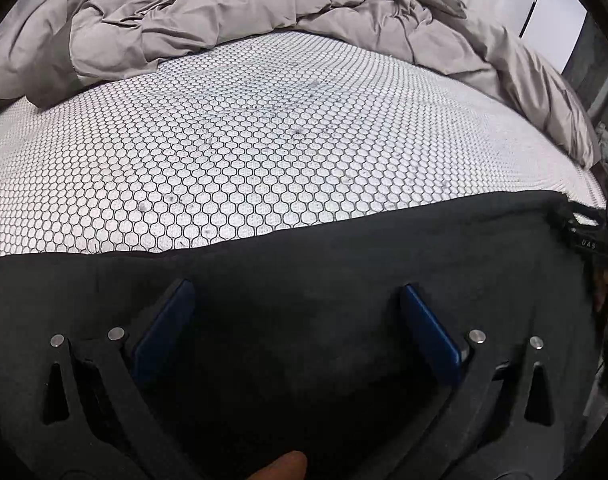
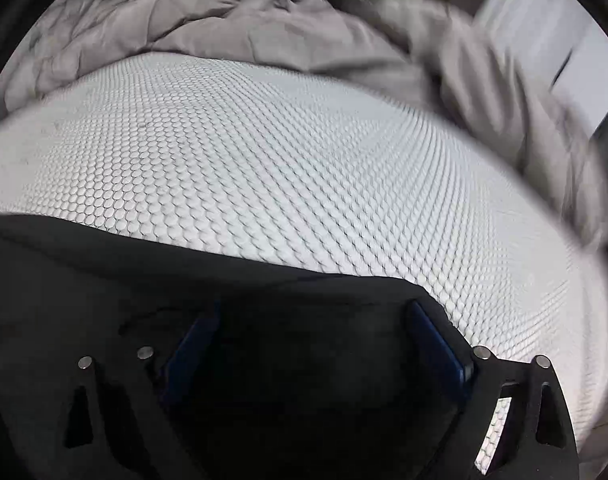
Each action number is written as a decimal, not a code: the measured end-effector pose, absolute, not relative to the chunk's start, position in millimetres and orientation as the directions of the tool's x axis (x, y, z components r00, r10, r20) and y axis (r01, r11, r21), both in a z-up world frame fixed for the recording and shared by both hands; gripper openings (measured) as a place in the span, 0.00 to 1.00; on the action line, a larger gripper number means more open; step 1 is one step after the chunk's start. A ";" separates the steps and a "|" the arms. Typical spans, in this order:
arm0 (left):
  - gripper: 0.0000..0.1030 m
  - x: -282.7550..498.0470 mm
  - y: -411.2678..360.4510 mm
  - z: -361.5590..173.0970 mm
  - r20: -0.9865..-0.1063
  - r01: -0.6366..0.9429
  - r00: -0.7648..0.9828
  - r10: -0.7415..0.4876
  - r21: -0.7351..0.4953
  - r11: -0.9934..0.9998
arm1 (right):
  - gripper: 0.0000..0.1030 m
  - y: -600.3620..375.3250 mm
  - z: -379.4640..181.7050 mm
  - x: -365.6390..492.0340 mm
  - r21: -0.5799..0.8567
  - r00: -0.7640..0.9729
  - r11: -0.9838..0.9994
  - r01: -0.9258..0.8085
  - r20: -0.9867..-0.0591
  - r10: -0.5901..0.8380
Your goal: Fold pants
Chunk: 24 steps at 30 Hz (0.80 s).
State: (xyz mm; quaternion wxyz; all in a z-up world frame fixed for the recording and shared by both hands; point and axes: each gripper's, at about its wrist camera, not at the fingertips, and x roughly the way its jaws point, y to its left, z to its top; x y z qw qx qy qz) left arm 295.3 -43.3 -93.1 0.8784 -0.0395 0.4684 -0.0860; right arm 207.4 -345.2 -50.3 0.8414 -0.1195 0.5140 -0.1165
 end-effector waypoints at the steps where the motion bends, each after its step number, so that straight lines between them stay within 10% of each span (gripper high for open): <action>1: 0.99 298.0 -45.0 -93.7 -0.821 0.114 0.545 -0.171 -0.130 0.985 | 0.94 -348.6 -48.9 204.7 -0.364 0.453 0.925 0.110 -0.810 -0.372; 7: 0.99 260.5 -53.9 -60.0 -0.780 0.145 0.601 -0.176 -0.111 0.983 | 0.94 -293.2 -19.9 180.7 -0.514 0.570 0.856 0.058 -0.687 -0.451; 15: 0.99 204.1 -102.5 -86.0 -0.837 0.343 0.488 -0.247 -0.077 0.936 | 0.95 -211.9 -35.6 152.7 -0.045 0.498 0.957 -0.288 -0.860 0.110; 24: 0.99 158.5 47.5 -77.9 -0.829 0.072 0.558 -0.029 0.014 0.997 | 0.98 -237.2 -58.8 145.7 -0.314 0.490 0.925 -0.214 -0.854 -0.177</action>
